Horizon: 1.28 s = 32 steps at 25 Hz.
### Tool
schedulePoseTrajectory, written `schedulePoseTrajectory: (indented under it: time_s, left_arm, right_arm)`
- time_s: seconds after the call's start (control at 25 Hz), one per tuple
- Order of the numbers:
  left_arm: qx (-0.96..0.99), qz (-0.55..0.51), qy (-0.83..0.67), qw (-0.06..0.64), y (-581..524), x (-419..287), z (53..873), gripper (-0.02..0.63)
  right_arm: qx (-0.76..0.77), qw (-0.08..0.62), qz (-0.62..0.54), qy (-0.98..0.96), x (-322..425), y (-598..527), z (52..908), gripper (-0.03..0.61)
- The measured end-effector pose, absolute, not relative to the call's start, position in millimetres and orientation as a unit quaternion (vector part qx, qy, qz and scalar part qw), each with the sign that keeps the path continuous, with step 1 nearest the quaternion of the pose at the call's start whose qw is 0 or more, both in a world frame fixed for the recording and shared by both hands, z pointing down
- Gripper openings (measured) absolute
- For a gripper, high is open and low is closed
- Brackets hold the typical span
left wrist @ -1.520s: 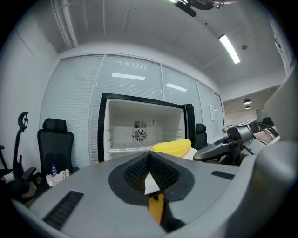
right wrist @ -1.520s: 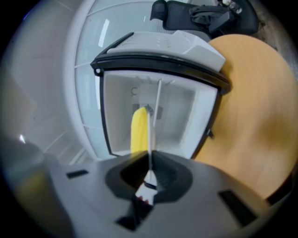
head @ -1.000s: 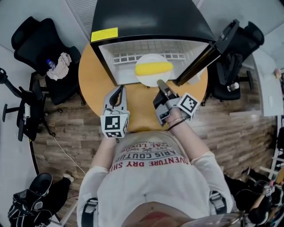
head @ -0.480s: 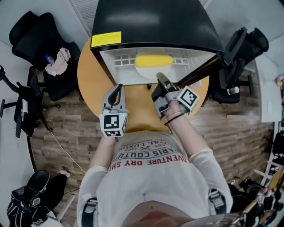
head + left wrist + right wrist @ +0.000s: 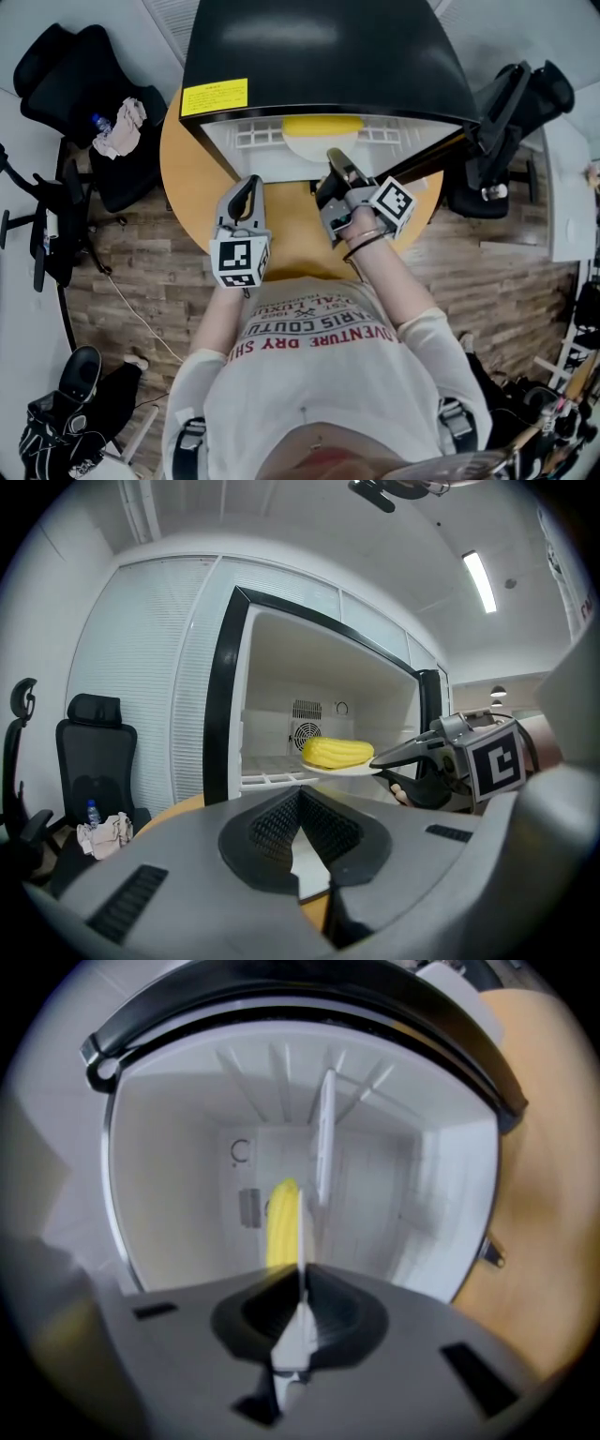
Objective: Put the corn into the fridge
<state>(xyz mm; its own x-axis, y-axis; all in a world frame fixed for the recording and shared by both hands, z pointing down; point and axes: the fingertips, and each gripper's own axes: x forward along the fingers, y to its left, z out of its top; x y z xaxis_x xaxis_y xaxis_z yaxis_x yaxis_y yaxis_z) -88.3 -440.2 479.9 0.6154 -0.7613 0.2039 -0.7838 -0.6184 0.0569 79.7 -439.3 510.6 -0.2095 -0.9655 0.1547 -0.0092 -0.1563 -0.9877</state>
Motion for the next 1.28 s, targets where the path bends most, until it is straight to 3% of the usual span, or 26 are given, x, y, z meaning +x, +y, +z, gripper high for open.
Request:
schedulePoseTrajectory:
  time_s: [0.96,1.16,1.28]
  left_arm:
    - [0.901,0.086,-0.42,0.065,-446,-74,483,0.028]
    - [0.903,0.085,-0.418,0.06,-440,-73,480,0.028]
    - [0.905,0.083,-0.414,0.055,-435,-70,477,0.028]
  right_arm:
    - [-0.483,0.438,-0.579,0.49,83,-462,514,0.048]
    - [-0.493,0.427,-0.55,0.521,82,-457,505,0.164]
    - [-0.502,0.421,-0.534,0.534,79,-444,499,0.164]
